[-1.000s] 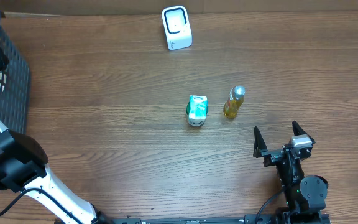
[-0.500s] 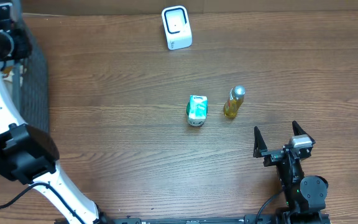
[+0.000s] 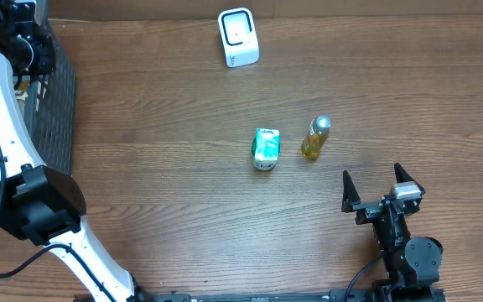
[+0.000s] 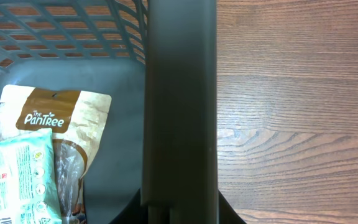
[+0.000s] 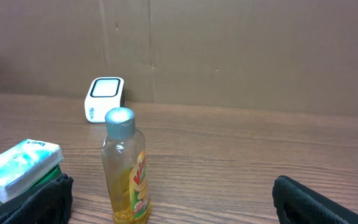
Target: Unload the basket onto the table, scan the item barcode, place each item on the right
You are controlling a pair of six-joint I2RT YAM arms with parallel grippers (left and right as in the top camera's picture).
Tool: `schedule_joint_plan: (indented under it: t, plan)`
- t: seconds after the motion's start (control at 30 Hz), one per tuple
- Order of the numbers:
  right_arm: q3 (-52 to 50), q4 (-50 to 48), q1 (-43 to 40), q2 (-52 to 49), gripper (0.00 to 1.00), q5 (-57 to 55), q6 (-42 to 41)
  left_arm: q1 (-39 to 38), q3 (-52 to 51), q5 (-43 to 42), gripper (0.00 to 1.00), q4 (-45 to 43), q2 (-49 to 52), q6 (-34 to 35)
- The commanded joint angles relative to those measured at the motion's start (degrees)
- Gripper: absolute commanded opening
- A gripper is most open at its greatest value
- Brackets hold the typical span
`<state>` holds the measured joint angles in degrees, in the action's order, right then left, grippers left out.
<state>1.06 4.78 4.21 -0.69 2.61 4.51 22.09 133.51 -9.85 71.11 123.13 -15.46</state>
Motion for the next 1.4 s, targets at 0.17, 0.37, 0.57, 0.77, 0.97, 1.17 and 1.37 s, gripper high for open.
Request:
schedule_joint_plan:
  t: [0.17,0.37,0.57,0.77,0.97,1.17,1.37]
  plan:
    - [-0.61,-0.13,-0.07,0.07,1.0,0.07,0.04,-0.33,-0.22,-1.49,0.53,-0.83,-3.06,-1.29]
    - [-0.61,-0.13,-0.07,0.07,1.0,0.07,0.04,0.85,-0.22,0.35,1.0,0.61,-3.21,0.35]
    - [-0.61,-0.13,-0.07,0.07,1.0,0.07,0.04,1.42,-0.22,-0.24,1.0,0.33,-5.2,0.9]
    - [-0.61,-0.13,-0.07,0.07,1.0,0.07,0.04,2.47,-0.22,-1.92,1.0,-1.14,-9.6,1.27]
    - [-0.61,-0.13,-0.07,0.07,1.0,0.07,0.07,5.73,-0.22,-1.79,1.0,-0.92,-12.5,6.84]
    - [-0.61,-0.13,-0.07,0.07,1.0,0.07,0.04,8.28,-0.22,-3.37,1.0,1.27,-14.56,9.81]
    - [-0.61,-0.13,-0.07,0.07,1.0,0.07,0.04,8.87,-0.22,-4.81,1.0,1.75,-17.68,13.14]
